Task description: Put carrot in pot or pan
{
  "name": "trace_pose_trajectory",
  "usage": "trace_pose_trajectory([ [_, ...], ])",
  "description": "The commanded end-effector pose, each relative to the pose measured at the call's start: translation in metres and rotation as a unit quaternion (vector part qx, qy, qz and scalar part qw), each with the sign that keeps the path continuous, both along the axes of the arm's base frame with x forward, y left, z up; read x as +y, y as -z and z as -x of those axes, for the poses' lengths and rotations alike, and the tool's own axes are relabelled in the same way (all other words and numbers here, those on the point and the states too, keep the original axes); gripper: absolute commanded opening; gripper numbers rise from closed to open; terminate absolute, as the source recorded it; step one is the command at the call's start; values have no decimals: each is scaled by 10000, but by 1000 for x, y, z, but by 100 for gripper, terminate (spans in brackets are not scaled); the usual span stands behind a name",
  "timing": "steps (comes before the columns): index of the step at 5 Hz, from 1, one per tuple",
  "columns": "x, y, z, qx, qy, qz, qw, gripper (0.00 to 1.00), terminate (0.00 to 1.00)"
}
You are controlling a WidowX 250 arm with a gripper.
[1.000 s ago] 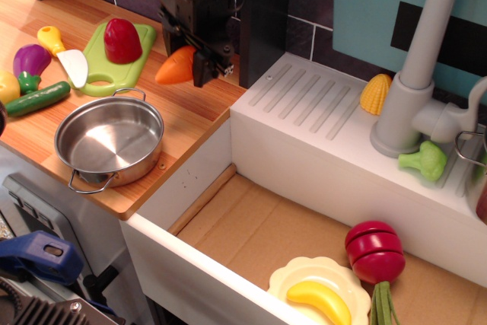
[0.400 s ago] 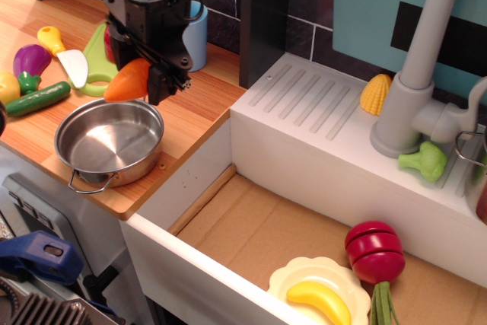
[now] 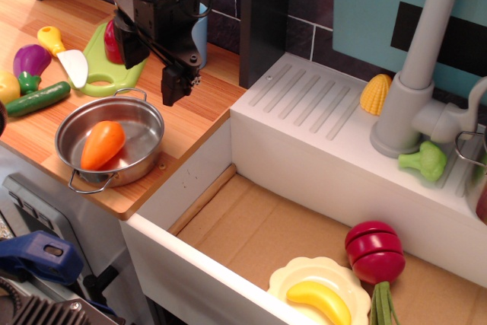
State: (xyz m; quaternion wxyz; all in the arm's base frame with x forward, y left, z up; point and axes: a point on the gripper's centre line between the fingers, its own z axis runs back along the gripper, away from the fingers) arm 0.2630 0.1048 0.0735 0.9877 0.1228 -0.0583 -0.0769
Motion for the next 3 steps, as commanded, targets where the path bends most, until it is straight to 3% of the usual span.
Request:
trace_pose_trajectory([
  [1, 2, -14, -3, -237, -10, -71, 9997, 100, 0],
  [2, 2, -14, -3, -237, -10, -71, 9997, 100, 0],
  [3, 2, -14, -3, -237, -10, -71, 9997, 100, 100],
])
